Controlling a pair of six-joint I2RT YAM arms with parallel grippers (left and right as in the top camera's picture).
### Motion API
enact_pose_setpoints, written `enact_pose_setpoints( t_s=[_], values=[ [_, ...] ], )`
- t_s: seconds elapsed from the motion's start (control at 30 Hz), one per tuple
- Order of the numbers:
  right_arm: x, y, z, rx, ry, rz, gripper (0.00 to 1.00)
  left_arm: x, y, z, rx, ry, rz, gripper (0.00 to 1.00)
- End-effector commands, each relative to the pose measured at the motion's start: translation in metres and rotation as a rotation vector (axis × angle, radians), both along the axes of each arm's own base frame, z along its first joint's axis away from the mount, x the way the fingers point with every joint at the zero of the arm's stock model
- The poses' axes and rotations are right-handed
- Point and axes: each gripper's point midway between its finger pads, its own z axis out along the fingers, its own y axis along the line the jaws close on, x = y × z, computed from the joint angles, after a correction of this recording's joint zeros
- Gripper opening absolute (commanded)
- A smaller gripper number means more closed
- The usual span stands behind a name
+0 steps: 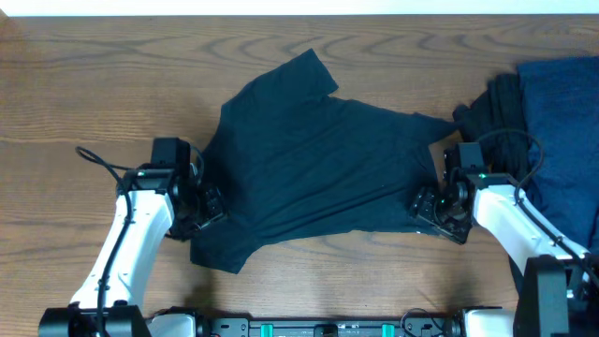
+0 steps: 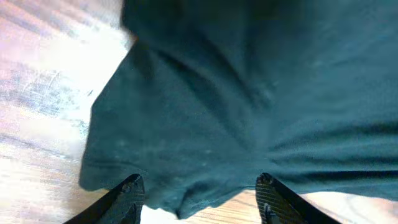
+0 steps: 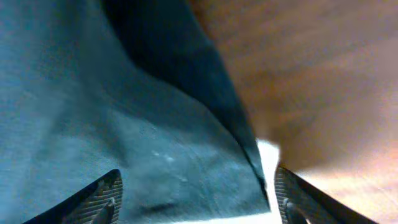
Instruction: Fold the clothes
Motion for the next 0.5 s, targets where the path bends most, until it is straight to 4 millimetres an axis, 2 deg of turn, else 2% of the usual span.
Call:
enact_pose_setpoints(
  t_s=[0.0,0.03,0.17,0.3,0.37,0.4,0.47],
  values=[
    [0.011,-0.002,0.012,-0.023,0.001,0.065,0.80,0.037,-0.007,0.035,-0.016,-0.137,-0.056,0.54],
    [0.016,-0.002,0.019,-0.023,-0.006,0.076,0.81,0.048,-0.009,0.045,-0.015,-0.181,-0.070,0.50],
    [0.036,0.000,0.044,-0.023,-0.046,0.111,0.83,0.087,-0.025,0.077,-0.019,-0.354,-0.119,0.06],
    [0.046,0.003,0.051,-0.011,-0.082,0.127,0.81,0.123,-0.054,0.101,-0.041,-0.545,-0.194,0.06],
    [0.045,0.015,0.053,0.058,-0.091,0.182,0.81,0.143,-0.071,0.111,-0.056,-0.644,-0.228,0.06],
    [0.045,0.020,0.054,0.091,-0.095,0.205,0.84,0.152,-0.078,0.113,-0.063,-0.678,-0.238,0.06],
    [0.042,0.026,0.055,0.127,-0.092,0.225,0.99,0.172,-0.088,0.110,-0.082,-0.706,-0.227,0.06]
  ],
)
